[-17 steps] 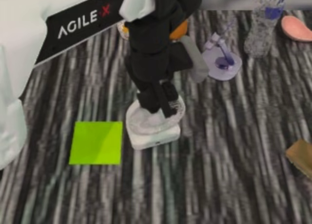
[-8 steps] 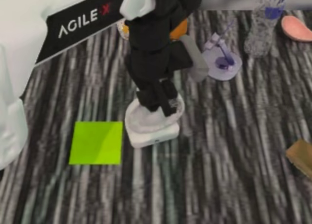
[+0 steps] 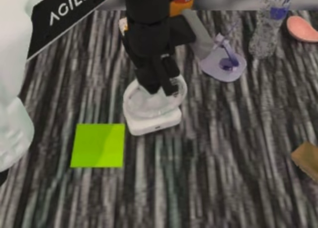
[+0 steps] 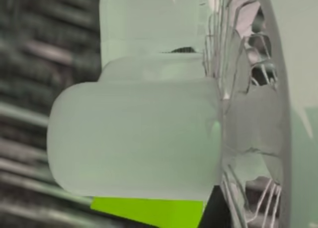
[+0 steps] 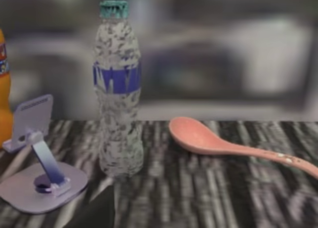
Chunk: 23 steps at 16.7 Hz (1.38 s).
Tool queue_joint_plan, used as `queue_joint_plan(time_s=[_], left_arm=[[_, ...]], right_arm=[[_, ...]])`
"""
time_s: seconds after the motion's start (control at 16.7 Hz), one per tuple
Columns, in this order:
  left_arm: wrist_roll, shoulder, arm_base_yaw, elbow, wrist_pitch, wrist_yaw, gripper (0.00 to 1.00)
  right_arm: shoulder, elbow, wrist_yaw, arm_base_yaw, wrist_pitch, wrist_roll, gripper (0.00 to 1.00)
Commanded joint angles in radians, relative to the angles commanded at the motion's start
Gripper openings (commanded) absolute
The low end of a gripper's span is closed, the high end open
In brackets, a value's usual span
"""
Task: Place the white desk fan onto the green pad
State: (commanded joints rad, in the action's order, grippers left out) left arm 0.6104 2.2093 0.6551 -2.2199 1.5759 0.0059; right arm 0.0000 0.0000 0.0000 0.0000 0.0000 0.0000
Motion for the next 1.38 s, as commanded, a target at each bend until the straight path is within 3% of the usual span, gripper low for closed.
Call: queue_joint_plan(time_s=[0.42,0.96,1.38], left_arm=[[0.069,-0.060,-0.031,0.072,-0.029,0.001,0.00],[0.512,-0.375,-0.222,0.556,-0.171,0.005,0.00],[0.546,-0.401,-0.237,0.593,-0.186,0.005,0.00]], right_arm=[[0.000,0.000,0.000,0.000,0.000,0.000,1.00],[0.000,0.000,0.000,0.000,0.000,0.000,1.00],[0.000,0.000,0.000,0.000,0.000,0.000,1.00]])
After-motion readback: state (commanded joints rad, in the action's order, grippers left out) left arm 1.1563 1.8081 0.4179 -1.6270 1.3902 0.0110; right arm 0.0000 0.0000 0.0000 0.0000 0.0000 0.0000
